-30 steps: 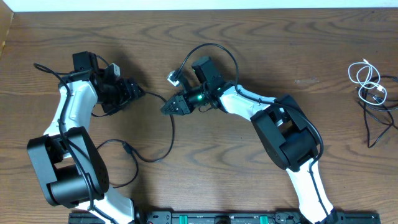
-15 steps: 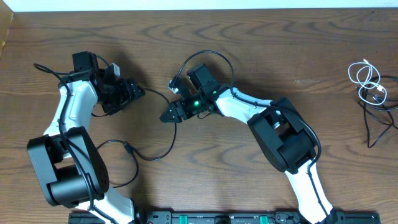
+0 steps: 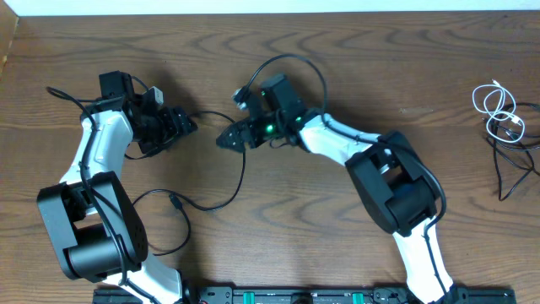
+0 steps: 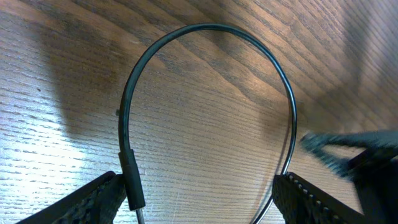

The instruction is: Untangle cables

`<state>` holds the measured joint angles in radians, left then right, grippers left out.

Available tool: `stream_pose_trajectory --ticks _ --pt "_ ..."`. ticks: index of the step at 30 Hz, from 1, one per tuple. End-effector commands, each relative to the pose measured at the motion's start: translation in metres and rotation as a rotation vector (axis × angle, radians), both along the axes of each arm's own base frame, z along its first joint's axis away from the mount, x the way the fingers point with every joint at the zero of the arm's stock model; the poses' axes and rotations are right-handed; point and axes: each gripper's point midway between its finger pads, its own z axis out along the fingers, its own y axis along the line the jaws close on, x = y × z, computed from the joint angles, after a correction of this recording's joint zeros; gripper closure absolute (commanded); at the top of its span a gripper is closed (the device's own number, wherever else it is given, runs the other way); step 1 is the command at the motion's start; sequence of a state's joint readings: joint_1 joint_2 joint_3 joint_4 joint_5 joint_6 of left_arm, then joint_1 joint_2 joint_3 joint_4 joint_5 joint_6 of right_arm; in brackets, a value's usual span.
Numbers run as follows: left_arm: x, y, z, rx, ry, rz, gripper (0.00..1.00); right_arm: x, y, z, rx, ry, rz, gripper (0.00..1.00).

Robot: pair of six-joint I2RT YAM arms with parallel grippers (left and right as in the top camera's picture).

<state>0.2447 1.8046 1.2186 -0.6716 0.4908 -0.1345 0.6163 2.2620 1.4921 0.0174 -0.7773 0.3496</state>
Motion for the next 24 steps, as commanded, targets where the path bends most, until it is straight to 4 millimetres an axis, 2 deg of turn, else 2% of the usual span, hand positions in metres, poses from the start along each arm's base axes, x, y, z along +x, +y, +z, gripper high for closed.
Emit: stream_pose_trajectory --ticks 1,4,8,12,17,19,21,24 --pt "-0.001 -0.004 -0.004 -0.001 0.014 -0.001 0.20 0.023 -0.020 0.010 0.006 -0.028 -0.056 0.11" --pt "0.000 -0.012 -0.004 0.001 0.008 -0.021 0.20 0.044 -0.039 -0.005 -0.080 -0.042 -0.162 0.05" --pt "0.004 -0.023 -0.004 0.013 -0.005 -0.054 0.20 0.048 -0.050 -0.019 -0.141 -0.027 -0.206 0.01" --pt "0.004 -0.029 -0.006 0.053 -0.003 -0.076 0.20 0.036 -0.044 -0.035 -0.166 0.005 -0.183 0.01" --pt "0.007 -0.041 -0.006 0.062 -0.017 -0.111 0.20 0.016 -0.027 -0.058 -0.187 0.066 -0.159 0.02" --pt "0.007 -0.041 -0.007 0.083 -0.011 -0.105 0.20 0.009 -0.022 -0.064 -0.187 0.107 -0.164 0.03" --pt "0.007 -0.036 -0.009 0.119 0.005 -0.074 0.20 -0.002 -0.014 -0.066 -0.175 0.151 -0.143 0.07" --pt "0.007 -0.033 -0.010 0.136 0.010 -0.058 0.20 -0.021 -0.001 -0.061 -0.136 0.188 -0.071 0.19"
